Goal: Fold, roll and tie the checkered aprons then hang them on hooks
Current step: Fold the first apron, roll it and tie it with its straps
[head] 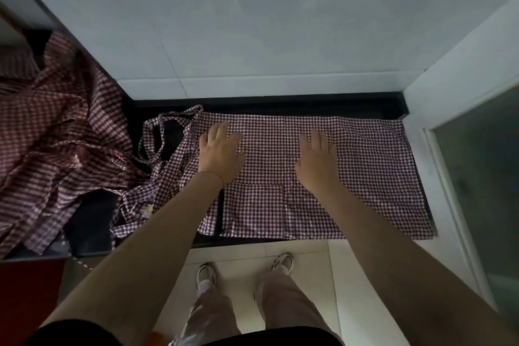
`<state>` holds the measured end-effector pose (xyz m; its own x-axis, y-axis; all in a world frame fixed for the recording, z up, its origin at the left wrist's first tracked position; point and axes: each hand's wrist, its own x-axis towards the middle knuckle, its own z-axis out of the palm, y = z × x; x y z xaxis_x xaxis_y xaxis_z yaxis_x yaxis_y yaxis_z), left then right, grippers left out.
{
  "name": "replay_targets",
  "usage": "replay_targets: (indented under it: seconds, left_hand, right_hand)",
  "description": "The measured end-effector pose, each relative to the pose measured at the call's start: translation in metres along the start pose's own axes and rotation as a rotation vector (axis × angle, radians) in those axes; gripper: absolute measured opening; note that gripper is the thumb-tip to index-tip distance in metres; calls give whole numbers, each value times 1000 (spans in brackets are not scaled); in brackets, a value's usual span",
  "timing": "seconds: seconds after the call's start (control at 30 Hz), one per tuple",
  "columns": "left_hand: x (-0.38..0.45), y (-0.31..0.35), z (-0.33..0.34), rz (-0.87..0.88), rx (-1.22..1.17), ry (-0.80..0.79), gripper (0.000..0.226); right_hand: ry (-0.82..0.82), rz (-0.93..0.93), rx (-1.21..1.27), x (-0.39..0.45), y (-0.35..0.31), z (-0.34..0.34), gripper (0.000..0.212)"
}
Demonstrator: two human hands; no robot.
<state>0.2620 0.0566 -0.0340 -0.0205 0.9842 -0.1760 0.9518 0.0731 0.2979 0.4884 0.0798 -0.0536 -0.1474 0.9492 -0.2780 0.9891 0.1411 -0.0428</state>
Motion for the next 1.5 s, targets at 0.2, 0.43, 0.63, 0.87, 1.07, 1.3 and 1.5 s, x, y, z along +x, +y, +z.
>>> replay_targets:
  seconds: [0.2, 0.43, 0.63, 0.87, 1.07, 1.3, 1.5]
  left_hand:
    - [-51, -70, -41, -282, -174, 267, 20]
    - [-94, -167, -48, -413, -81, -360, 66]
    - [-120, -190, -39, -435, -258, -334, 91]
    - [-109, -206, -57, -476, -599, -278, 29]
    - [-100, -207, -95, -698, -1308, -3, 14]
    - [-110, -181, -114, -42, -723, -137, 29]
    - [-130, -154, -60, 87, -92, -407, 62]
  right_hand:
    - [-159, -125, 553, -45, -132, -9, 25]
    - [-163, -195, 510, -89, -221, 5, 15]
    - [14, -505, 88, -107, -235, 22, 38]
    - [116, -470, 218, -102, -244, 1, 14]
    - [221, -275, 419, -90, -221, -35, 12]
    - [104, -198, 563, -80, -239, -63, 15]
    - [-228, -267, 384, -81, -248, -57, 18]
